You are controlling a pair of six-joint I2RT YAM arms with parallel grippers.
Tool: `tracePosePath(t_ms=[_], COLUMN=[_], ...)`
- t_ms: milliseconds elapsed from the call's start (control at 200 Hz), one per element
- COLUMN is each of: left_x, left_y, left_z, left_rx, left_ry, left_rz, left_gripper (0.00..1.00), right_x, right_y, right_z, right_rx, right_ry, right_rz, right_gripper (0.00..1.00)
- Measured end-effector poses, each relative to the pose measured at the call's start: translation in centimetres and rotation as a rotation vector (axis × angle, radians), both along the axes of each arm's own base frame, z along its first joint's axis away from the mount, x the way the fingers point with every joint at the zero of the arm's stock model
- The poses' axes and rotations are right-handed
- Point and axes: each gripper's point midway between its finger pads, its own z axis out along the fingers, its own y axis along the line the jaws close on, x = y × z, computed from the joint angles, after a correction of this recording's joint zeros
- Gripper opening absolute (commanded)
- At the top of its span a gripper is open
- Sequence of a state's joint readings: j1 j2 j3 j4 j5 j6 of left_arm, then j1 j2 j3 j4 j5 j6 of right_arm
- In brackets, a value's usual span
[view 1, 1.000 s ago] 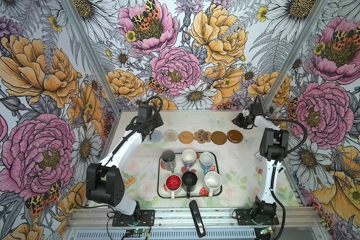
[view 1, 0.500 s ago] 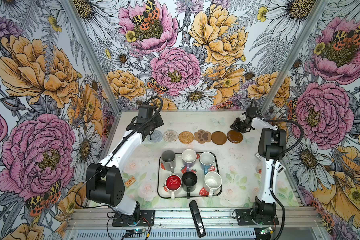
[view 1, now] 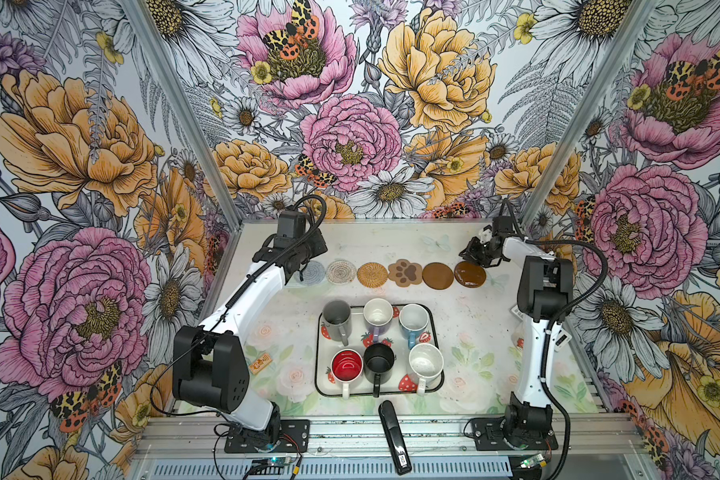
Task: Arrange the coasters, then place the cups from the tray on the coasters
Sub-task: 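Swing the right gripper over the tray toward the light blue mug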
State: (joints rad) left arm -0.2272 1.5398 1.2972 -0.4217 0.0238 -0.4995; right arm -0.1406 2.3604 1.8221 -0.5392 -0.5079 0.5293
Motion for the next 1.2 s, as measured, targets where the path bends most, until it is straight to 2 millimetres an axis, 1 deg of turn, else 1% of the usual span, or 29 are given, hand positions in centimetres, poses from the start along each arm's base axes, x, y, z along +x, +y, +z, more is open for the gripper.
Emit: tracePosePath(t_ms=[285, 510, 585, 650, 716, 756, 826, 886, 901, 941, 996, 1066, 1136, 1201], left_x=[-0.1, -0.4, -0.5, -0.7, -0.9, -1.1, -1.5, -1.7, -1.8, -1.9, -2.1, -2.4, -2.7, -3.0], left_y=[-0.1, -0.1, -0.1, -0.1, -0.1, 0.0, 0.2, 0.4, 0.4, 0.5, 0.6, 0.6, 0.5, 0.5], left_z=[-0.1, 0.0, 0.2, 0.6, 1.0, 1.3, 1.6, 2.0, 2.1, 2.3, 2.5, 2.5, 2.6, 2.7], left_rx=[0.004, 0.005, 0.005, 0.004, 0.004, 0.003, 0.005, 0.007, 0.008, 0.009, 0.01, 0.014, 0.017, 0.018], left_ry=[0.001, -0.001, -0.006, -0.015, -0.026, -0.033, -0.041, -0.052, -0.054, -0.059, -0.065, -0.068, -0.071, -0.075], left_rz=[0.0, 0.0, -0.001, -0.001, 0.001, 0.002, 0.008, 0.014, 0.016, 0.018, 0.021, 0.023, 0.022, 0.021], left_gripper=[0.0, 0.0, 0.0, 0.0, 0.0, 0.01, 0.01, 0.01, 0.01, 0.01, 0.01, 0.01, 0.02, 0.02], right_x=[-0.4, -0.6, -0.6, -0.3, 0.0, 0.0, -0.1, -1.0, -1.4, -2.4, -4.2, -6.7, -9.6, -12.4], right_y=[0.1, 0.1, 0.0, 0.0, 0.1, 0.1, 0.5, 1.3, 1.7, 2.6, 4.3, 6.6, 8.7, 10.7], right_z=[0.0, 0.3, 0.6, 1.5, 3.1, 4.4, 7.9, 11.2, 12.3, 14.3, 17.4, 20.2, 21.6, 22.2], right_rx=[0.001, 0.002, 0.002, 0.002, -0.004, -0.011, -0.031, -0.057, -0.065, -0.084, -0.116, -0.152, -0.186, -0.211], right_ry=[0.008, 0.015, 0.021, 0.013, -0.016, -0.037, -0.1, -0.155, -0.172, -0.209, -0.269, -0.329, -0.366, -0.383], right_rz=[0.0, -0.001, -0.005, -0.009, -0.009, -0.009, -0.003, 0.011, 0.015, 0.03, 0.061, 0.101, 0.141, 0.181], right_gripper=[0.24, 0.27, 0.28, 0.29, 0.29, 0.3, 0.3, 0.31, 0.31, 0.32, 0.32, 0.34, 0.35, 0.35])
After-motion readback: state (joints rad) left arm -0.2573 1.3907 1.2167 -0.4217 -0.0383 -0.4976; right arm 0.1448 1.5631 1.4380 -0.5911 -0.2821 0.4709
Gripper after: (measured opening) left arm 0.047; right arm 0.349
